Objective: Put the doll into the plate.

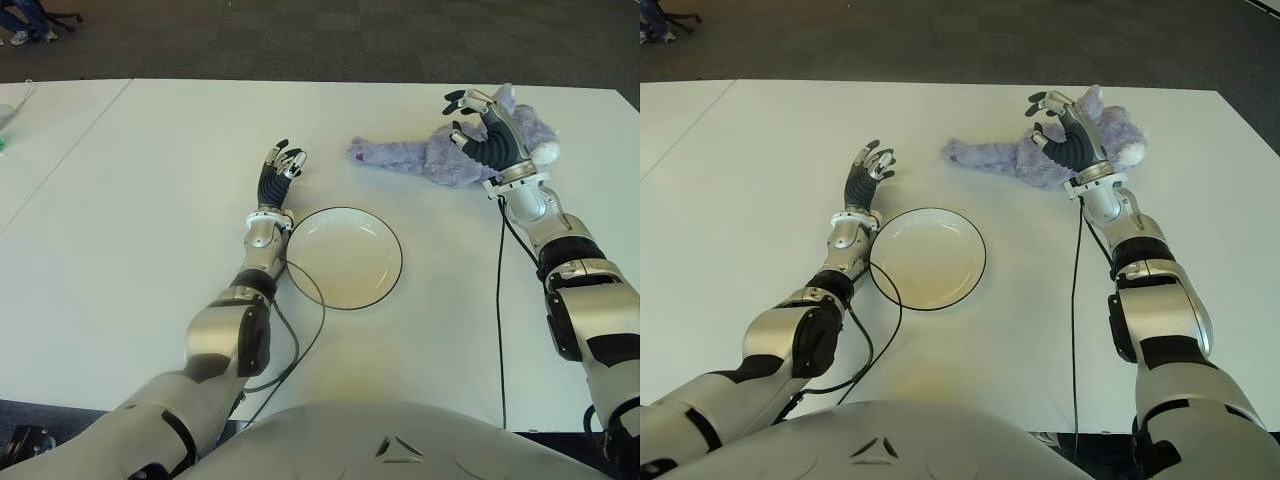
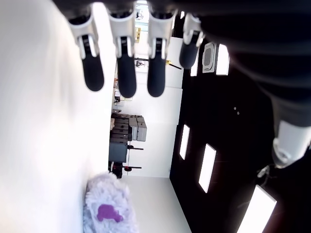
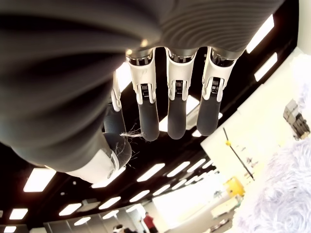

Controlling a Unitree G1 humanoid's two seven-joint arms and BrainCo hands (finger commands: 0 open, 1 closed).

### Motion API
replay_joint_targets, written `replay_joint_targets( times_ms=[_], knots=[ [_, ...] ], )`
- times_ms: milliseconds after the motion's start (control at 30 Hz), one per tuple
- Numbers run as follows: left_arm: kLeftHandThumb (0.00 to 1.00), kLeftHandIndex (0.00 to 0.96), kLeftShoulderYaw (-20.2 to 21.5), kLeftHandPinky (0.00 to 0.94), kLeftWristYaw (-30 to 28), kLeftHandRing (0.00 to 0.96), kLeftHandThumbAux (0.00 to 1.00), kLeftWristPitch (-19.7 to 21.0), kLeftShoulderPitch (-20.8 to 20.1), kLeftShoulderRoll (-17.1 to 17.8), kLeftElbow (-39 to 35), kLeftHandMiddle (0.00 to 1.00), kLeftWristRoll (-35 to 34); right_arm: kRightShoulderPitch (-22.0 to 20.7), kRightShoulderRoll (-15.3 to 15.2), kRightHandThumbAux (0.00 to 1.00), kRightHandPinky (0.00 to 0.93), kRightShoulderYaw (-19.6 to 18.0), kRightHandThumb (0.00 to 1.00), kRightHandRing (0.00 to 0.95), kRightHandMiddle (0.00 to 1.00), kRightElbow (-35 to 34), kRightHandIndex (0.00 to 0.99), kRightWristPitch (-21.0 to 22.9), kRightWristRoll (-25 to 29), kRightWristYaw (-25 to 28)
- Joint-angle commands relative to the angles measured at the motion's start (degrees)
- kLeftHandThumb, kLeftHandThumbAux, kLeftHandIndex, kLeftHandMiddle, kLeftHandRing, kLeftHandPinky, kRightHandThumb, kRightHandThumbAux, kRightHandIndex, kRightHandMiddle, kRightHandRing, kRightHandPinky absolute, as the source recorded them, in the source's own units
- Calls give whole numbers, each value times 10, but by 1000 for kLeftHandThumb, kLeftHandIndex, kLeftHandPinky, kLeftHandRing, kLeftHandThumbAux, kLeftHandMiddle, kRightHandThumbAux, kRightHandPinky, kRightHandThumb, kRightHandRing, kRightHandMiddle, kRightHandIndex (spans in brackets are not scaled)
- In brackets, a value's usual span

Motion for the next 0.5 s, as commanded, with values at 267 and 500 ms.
replay_joint_targets(
  times_ms=[267,500],
  knots=[
    [0,147,-9,283,8,288,538,73,108,-13,79,273,10,-75,-8,486,0,39,14,0,0,100,5,184,-34,101],
    [0,146,-9,255,13,283,539,78,108,-14,79,270,9,-68,2,439,0,43,64,0,0,105,0,229,-30,123]
  ],
)
